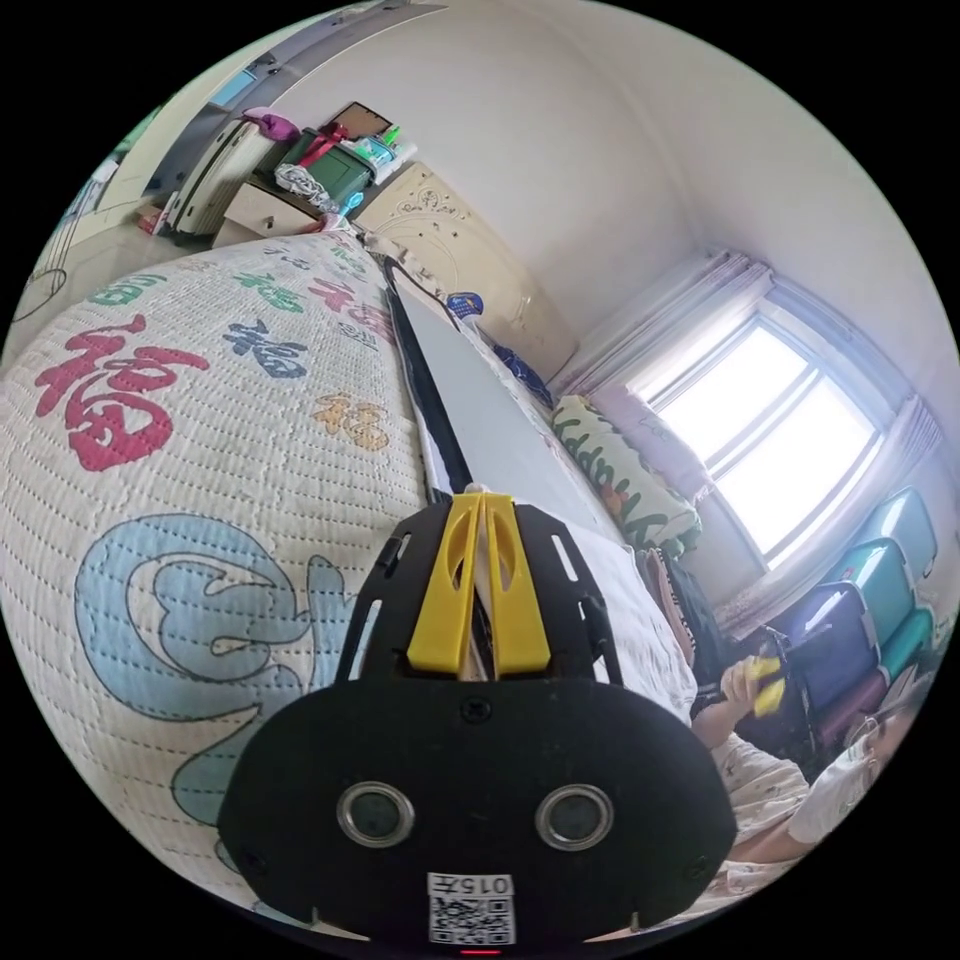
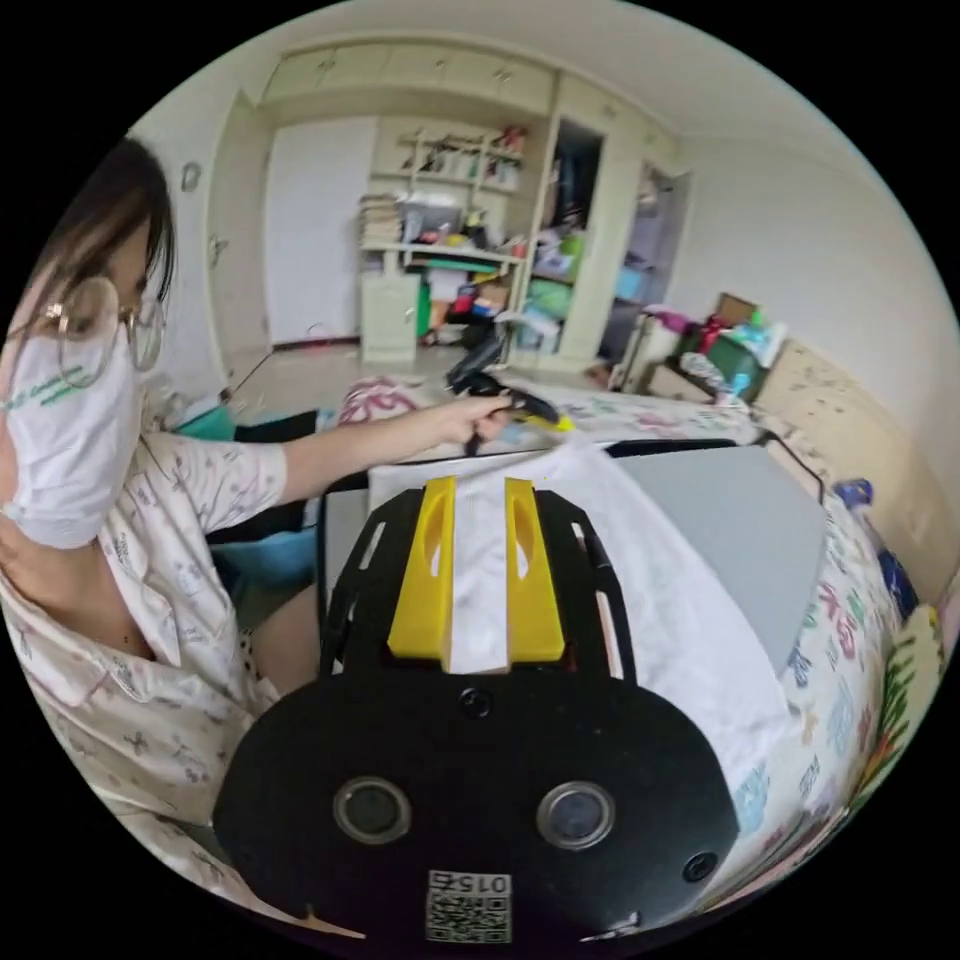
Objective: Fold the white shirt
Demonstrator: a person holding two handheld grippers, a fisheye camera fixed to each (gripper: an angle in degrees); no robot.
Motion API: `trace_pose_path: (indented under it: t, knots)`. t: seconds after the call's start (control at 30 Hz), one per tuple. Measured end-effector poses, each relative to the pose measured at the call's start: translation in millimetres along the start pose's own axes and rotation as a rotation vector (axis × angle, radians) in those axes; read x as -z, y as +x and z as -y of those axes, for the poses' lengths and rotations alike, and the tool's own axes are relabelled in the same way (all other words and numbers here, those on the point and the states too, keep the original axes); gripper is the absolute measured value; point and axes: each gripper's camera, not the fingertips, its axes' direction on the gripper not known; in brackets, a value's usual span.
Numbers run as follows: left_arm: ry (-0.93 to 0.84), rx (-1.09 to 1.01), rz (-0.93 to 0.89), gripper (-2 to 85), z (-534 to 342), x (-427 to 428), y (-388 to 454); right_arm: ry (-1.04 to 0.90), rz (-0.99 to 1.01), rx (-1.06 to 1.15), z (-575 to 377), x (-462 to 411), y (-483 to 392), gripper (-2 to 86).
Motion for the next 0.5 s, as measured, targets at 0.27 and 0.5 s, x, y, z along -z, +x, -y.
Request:
trace_pose_path:
  t: [0.27, 0.5]
  knots:
    - [-0.022, -0.04, -0.037, 1.2, 14.3, -1.5, -33.5, -0.25, -0.026, 0.157, -9.3, -146.5, -58.1, 11.0]
    - [-0.091, -0.052, -0.034, 3.0, 29.7, -13.3, -81.6, -0.35, 0.046, 0.062, -52.0, -206.2, -15.4, 4.7]
